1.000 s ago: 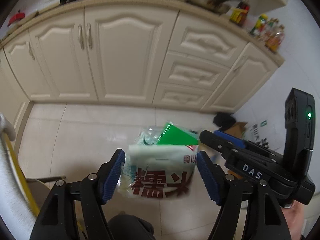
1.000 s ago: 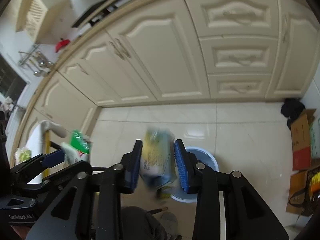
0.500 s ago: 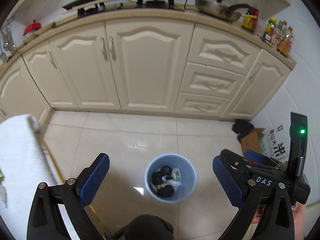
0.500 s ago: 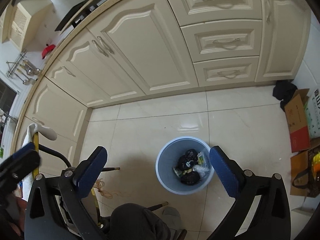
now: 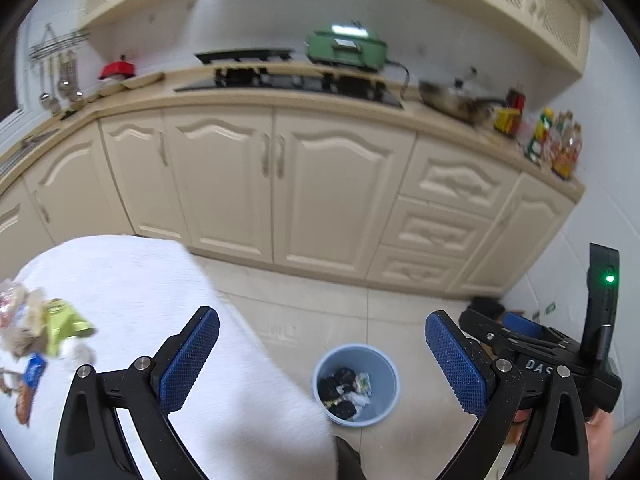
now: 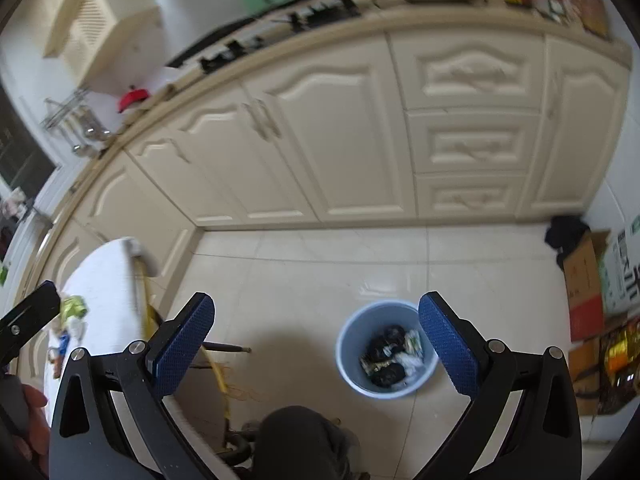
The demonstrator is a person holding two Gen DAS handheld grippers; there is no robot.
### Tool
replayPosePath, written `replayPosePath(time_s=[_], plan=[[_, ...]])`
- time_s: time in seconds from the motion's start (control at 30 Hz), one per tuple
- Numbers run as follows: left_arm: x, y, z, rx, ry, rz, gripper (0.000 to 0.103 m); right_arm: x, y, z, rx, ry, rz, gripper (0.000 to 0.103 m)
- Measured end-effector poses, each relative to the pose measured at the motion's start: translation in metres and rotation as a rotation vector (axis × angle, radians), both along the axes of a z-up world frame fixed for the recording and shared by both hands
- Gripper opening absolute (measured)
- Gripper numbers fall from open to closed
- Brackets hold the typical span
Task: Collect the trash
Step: 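Swing both tools back over the table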
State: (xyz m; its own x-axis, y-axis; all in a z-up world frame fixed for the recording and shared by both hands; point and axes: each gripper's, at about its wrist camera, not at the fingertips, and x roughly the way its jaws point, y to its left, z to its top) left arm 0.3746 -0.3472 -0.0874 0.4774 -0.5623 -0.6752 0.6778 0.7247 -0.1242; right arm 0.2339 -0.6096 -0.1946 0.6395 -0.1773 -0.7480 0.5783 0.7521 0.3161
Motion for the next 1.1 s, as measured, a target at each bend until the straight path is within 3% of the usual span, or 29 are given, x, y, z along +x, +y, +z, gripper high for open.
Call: replayPosePath(time_s=[0.17, 0.5, 0.77, 1.1], plan=[[-0.023, 0.091, 0.022, -0.064, -0.045, 0.086, 0.102, 0.017, 0.046, 0.040, -0.064, -0.058, 0.082, 0.103], [-0.078, 0.223, 0.042, -0.160, -0.085, 0.278, 0.102, 0.055, 0.158, 0.111, -0.207, -0.177, 0.300, 0.103], [-0.130, 0.311, 0.053, -0.185, -0.133, 0.439, 0.102, 0.078, 0.233, 0.133, -0.259, -0.237, 0.444, 0.103], [-0.176, 0.358, 0.043, -0.157, -0.136, 0.580, 0.102, 0.092, 0.318, 0.134, -0.302, -0.255, 0.636, 0.103]])
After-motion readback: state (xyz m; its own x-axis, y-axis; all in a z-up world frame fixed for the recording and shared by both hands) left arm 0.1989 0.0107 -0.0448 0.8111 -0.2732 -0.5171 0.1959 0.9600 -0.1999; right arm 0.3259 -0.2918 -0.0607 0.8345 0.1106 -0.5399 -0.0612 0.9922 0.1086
